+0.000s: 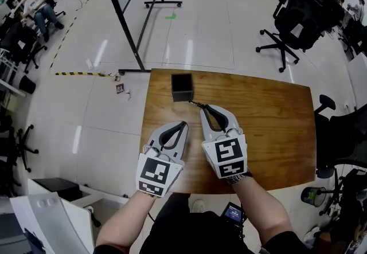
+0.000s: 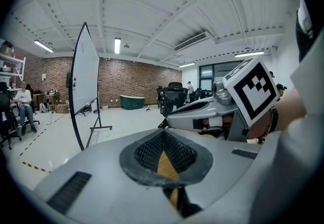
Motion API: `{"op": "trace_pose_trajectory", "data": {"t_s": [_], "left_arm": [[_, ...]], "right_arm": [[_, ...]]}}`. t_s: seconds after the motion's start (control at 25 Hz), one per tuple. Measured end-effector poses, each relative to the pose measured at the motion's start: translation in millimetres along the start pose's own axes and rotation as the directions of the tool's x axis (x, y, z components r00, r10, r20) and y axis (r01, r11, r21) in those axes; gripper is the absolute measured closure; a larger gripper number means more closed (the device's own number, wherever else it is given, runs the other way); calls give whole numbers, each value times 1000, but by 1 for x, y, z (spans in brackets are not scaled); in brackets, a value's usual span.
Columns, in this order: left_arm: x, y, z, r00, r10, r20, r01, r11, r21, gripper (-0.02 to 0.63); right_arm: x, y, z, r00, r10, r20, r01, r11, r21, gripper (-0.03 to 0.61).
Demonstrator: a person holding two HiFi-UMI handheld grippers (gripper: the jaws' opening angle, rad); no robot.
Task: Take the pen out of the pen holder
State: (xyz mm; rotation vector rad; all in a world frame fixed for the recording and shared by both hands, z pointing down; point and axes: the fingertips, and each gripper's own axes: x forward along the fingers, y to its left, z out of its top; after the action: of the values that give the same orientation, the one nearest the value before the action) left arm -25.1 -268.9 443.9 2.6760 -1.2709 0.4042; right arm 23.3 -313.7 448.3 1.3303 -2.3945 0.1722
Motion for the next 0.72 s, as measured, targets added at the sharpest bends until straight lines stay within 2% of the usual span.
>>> {"op": "trace_pose_trajectory", "data": {"t_s": [0.72], "left_arm": [[-94, -104, 12, 996, 50, 74, -54, 998, 41, 611]], "right_arm": [[-143, 57, -13, 997, 35, 70, -31, 998, -55, 543]]}}
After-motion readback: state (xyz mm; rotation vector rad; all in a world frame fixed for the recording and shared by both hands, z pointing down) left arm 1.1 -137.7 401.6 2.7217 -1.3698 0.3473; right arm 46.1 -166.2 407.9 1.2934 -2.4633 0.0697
